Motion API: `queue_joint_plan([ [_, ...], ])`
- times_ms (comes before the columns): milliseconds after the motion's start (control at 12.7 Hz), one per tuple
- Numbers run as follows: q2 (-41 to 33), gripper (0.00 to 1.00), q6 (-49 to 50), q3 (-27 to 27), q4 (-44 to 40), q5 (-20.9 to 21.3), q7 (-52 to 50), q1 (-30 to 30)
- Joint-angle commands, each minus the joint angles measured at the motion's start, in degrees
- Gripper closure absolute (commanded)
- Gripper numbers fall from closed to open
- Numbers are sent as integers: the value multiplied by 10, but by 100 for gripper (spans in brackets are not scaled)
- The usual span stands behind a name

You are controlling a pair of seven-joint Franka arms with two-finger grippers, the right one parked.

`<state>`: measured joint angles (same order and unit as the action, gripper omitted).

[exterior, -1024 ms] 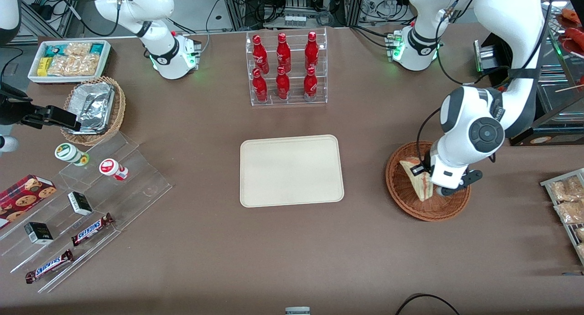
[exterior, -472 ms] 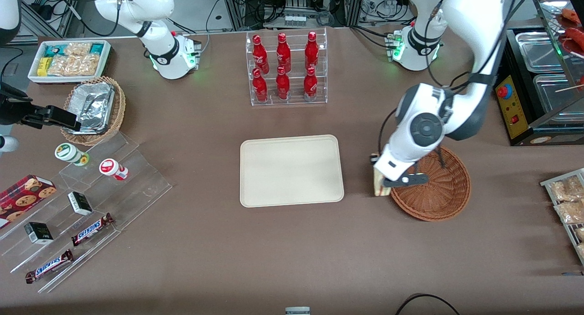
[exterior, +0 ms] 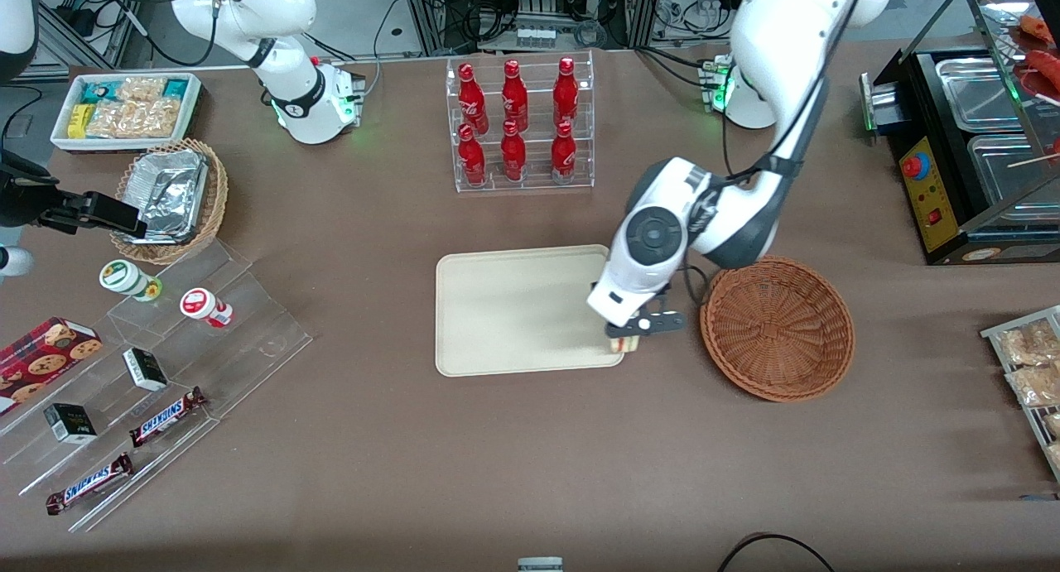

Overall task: Place sandwich from basket to tray
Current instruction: 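Carry the sandwich with the left gripper over the cream tray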

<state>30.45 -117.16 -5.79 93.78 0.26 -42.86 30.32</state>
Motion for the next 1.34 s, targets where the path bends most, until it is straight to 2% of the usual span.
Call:
queue_joint_plan([
  [0, 57, 100, 22, 8, -84, -3, -60, 44],
  [551, 145, 100, 20, 8, -188, -4, -148, 117],
  [1260, 188, 100, 17, 8, -225, -1, -208, 130],
])
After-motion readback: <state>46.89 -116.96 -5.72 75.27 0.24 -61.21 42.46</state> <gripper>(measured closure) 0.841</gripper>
